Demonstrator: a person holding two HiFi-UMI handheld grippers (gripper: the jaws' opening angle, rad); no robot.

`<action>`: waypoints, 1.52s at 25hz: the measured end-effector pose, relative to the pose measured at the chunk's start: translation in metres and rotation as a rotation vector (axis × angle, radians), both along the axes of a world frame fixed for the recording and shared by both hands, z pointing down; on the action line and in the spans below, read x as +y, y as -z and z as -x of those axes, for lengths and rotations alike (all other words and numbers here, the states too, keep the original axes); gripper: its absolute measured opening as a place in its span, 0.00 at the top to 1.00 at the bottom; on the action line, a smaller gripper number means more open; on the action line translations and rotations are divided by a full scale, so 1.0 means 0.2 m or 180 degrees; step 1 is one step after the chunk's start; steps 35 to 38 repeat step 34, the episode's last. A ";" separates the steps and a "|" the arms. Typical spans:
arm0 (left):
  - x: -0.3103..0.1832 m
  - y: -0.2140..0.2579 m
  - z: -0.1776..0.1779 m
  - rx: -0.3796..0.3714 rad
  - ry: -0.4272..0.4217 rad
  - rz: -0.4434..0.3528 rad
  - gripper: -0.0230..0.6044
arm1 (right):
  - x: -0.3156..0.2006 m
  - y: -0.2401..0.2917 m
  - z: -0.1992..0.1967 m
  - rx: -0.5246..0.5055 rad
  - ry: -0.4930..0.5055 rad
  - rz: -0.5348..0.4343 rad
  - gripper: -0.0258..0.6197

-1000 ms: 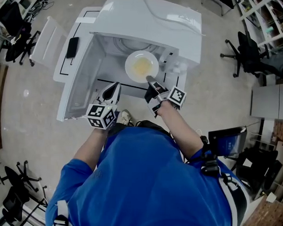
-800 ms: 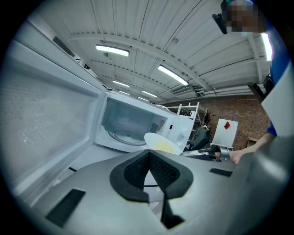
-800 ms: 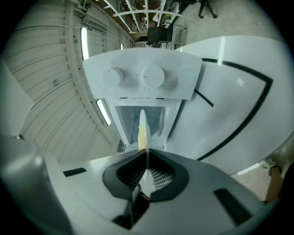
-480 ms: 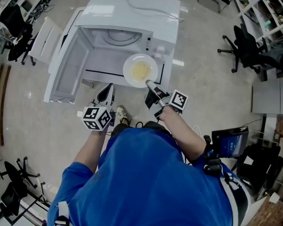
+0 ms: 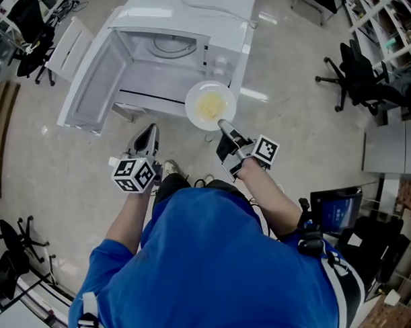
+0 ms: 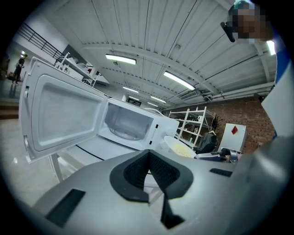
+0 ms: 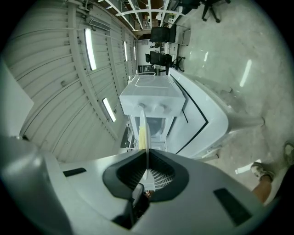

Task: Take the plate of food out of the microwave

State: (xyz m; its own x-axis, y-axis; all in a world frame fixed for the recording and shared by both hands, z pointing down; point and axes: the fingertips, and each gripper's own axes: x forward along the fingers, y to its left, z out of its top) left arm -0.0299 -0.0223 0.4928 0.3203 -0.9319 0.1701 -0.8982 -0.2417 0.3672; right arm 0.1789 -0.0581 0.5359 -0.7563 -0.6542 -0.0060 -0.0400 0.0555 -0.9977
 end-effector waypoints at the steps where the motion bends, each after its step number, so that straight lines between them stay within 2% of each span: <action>1: 0.01 0.00 0.00 -0.0001 -0.0001 -0.0002 0.95 | 0.01 0.01 -0.01 -0.0007 -0.0020 -0.0010 0.93; 7: -0.05 0.05 0.02 -0.0010 -0.0064 -0.0044 0.95 | 0.00 0.04 -0.06 -0.0003 -0.0138 -0.0041 0.93; 14: -0.11 0.08 0.07 -0.0005 -0.0150 -0.0083 0.95 | -0.01 0.05 -0.01 0.0029 -0.0201 -0.0078 0.93; 38: -0.04 0.06 0.15 0.0045 -0.0170 -0.0072 0.95 | 0.04 0.08 0.07 0.0013 -0.0264 -0.0103 0.93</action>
